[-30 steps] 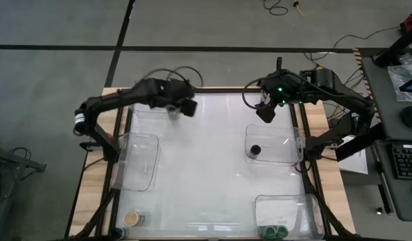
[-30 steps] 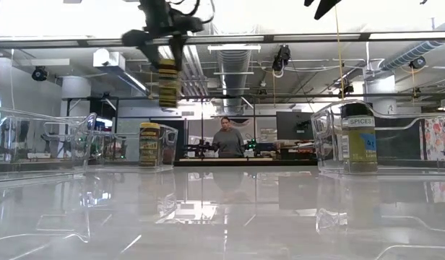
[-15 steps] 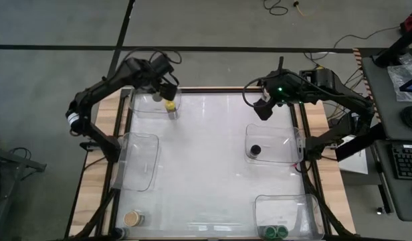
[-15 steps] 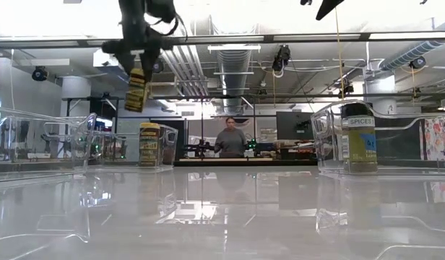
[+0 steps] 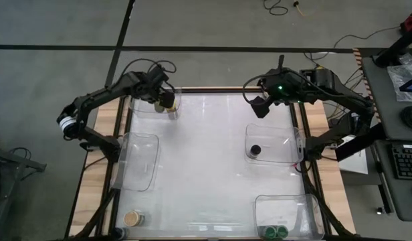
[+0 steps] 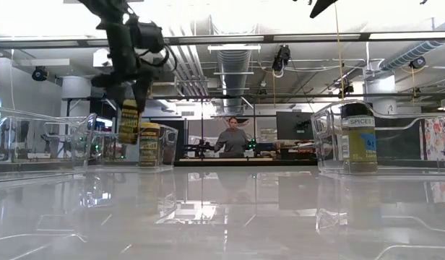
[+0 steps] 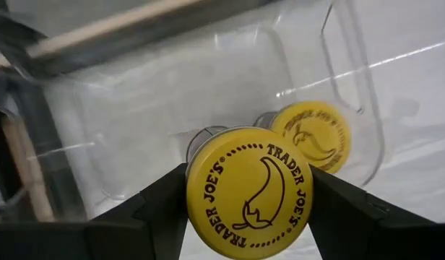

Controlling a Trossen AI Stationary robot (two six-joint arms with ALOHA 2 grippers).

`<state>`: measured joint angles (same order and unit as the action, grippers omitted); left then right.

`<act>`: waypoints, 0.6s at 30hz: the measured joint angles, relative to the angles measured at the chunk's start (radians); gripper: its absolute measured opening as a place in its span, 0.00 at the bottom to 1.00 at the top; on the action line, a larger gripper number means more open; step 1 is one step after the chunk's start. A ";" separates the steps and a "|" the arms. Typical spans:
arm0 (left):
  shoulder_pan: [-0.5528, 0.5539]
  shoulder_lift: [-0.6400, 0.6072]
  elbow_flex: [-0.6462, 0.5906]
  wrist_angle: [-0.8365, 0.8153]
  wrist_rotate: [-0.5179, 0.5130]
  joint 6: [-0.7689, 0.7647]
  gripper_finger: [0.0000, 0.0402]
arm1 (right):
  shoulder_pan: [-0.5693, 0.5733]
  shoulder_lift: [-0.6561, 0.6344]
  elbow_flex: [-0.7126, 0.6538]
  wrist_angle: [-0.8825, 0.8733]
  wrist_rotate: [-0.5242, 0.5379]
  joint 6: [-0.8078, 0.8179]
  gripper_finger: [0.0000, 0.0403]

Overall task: Sort spices by type
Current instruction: Put the yellow seasoning bottle into the top transparent bin

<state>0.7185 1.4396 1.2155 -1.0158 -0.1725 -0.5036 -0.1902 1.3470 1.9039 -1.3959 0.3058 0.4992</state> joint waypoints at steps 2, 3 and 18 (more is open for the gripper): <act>0.006 -0.001 -0.026 0.010 0.005 -0.001 0.54 | 0.000 0.006 0.000 -0.001 0.000 0.000 0.90; 0.011 -0.002 -0.035 0.021 0.005 -0.001 0.54 | 0.000 0.009 0.000 -0.001 0.000 -0.001 0.90; 0.073 -0.004 -0.129 0.145 0.063 0.056 0.54 | 0.000 0.051 0.000 -0.005 -0.003 0.006 0.90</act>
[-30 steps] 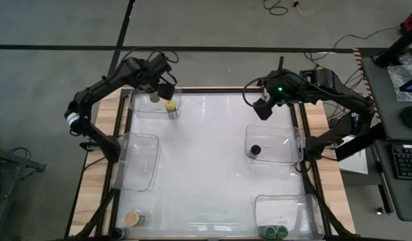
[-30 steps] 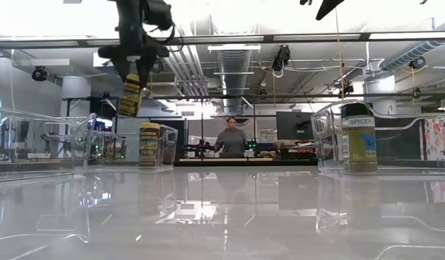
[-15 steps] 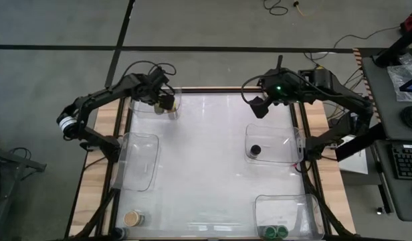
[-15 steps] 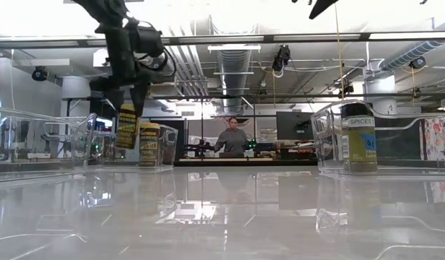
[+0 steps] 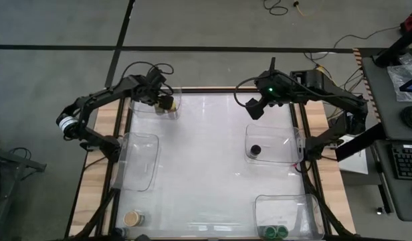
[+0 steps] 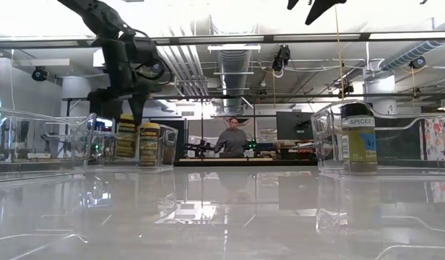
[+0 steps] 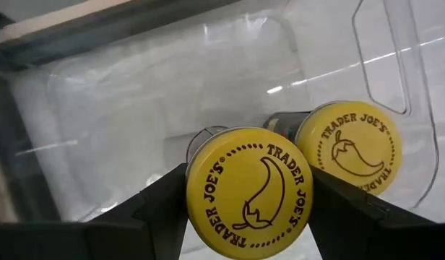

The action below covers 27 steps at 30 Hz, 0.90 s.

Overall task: Sort spices by type
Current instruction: Put the yellow seasoning bottle into the top transparent bin

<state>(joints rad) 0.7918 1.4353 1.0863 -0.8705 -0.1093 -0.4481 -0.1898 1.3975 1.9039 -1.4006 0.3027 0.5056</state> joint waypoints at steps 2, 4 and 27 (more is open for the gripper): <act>0.000 0.000 -0.014 0.029 0.014 0.000 0.54 | 0.000 0.000 0.000 0.000 0.000 0.000 0.90; 0.001 0.000 -0.025 0.037 0.020 0.000 0.54 | 0.000 0.000 0.000 0.000 0.000 0.000 0.90; 0.000 0.000 -0.086 0.090 0.047 -0.015 0.55 | 0.000 0.000 0.000 0.001 0.000 0.019 0.90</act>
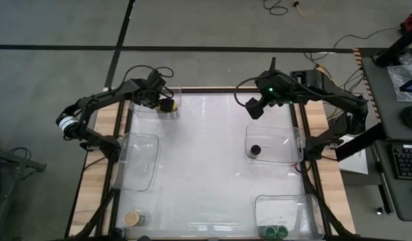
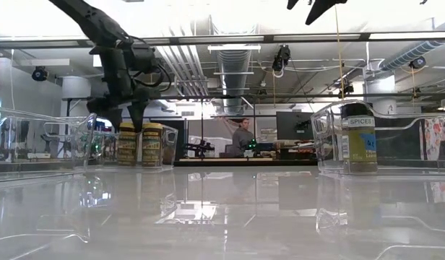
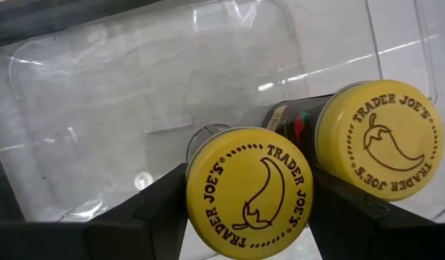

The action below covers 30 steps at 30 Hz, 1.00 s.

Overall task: Sort spices by type
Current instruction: Put the yellow seasoning bottle into the top transparent bin

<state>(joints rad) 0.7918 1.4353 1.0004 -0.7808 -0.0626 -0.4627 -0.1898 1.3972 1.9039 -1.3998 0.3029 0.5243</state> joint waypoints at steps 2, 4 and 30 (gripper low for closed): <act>0.000 -0.001 -0.006 0.011 0.001 -0.005 0.55 | 0.000 0.000 0.000 0.000 0.000 0.000 0.90; 0.000 -0.001 -0.006 0.015 0.001 -0.010 0.55 | 0.000 0.000 0.000 0.000 0.000 0.000 0.90; -0.001 -0.018 0.026 -0.036 0.029 -0.018 0.64 | 0.000 0.000 0.000 0.003 0.003 -0.010 0.90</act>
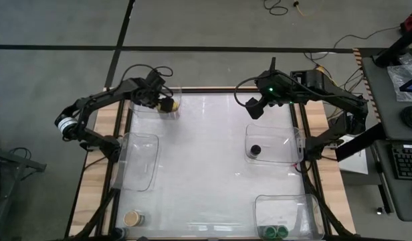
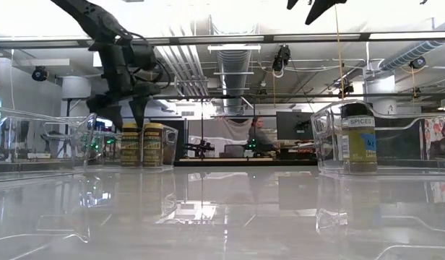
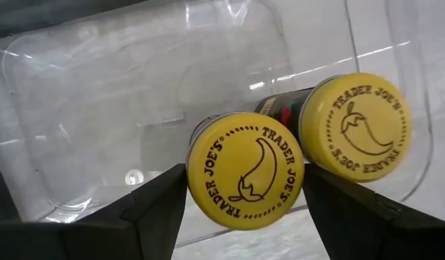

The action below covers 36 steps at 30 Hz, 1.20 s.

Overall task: Sort spices by type
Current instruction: Put the yellow seasoning bottle into the top transparent bin, then move the top gold seasoning bottle to the center of the table

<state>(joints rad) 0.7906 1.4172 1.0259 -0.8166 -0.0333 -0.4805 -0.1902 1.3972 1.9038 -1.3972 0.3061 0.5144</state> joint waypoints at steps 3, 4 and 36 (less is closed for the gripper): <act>0.000 -0.007 0.021 -0.023 0.000 0.000 0.64 | 0.000 0.000 0.000 0.000 0.000 -0.001 0.90; 0.000 -0.010 0.030 -0.028 0.000 0.000 0.64 | 0.000 0.000 0.000 0.000 0.000 -0.001 0.90; -0.215 -0.250 0.305 -0.211 -0.127 0.087 0.64 | -0.542 0.023 -0.459 0.161 0.042 0.144 0.90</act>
<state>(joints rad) 0.5752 1.1670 1.3313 -1.0273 -0.1602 -0.3931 -0.7319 1.4204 1.4452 -1.2360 0.3482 0.6580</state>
